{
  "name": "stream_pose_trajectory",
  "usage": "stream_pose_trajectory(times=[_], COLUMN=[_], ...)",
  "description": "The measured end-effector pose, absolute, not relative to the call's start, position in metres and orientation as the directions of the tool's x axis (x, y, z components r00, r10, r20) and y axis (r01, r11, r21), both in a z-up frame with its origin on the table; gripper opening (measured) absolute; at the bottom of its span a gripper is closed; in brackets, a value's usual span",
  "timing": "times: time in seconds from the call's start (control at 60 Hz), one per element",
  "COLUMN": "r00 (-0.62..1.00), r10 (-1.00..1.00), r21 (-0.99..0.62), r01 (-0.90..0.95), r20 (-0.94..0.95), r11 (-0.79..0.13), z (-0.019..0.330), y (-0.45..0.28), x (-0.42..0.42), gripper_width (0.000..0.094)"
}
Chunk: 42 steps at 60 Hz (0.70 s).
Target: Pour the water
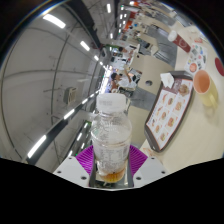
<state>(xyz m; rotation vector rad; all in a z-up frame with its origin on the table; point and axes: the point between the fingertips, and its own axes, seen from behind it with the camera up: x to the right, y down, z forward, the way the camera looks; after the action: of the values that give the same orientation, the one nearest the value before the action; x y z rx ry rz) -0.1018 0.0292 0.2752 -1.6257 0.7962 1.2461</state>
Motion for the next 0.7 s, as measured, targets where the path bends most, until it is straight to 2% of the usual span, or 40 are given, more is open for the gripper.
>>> stream_pose_trajectory(times=[0.033, 0.167, 0.367, 0.483, 0.567, 0.7], r00=[0.195, -0.129, -0.481, -0.523, -0.525, -0.372], r10=[0.011, -0.059, -0.146, -0.196, -0.212, -0.217], r21=[-0.186, 0.141, 0.502, 0.556, 0.563, 0.423], r01=[-0.911, -0.94, -0.838, -0.805, -0.797, -0.859], r20=[-0.981, -0.99, -0.865, -0.83, -0.825, -0.902], r11=[-0.367, -0.312, -0.215, -0.206, -0.217, -0.287], z=[0.281, 0.259, 0.203, 0.178, 0.173, 0.185], y=[0.028, 0.052, 0.072, 0.075, 0.075, 0.069], x=[-0.085, -0.021, 0.035, 0.042, 0.042, 0.04], gripper_width=[0.0428, 0.0428, 0.0427, 0.0428, 0.0425, 0.0424])
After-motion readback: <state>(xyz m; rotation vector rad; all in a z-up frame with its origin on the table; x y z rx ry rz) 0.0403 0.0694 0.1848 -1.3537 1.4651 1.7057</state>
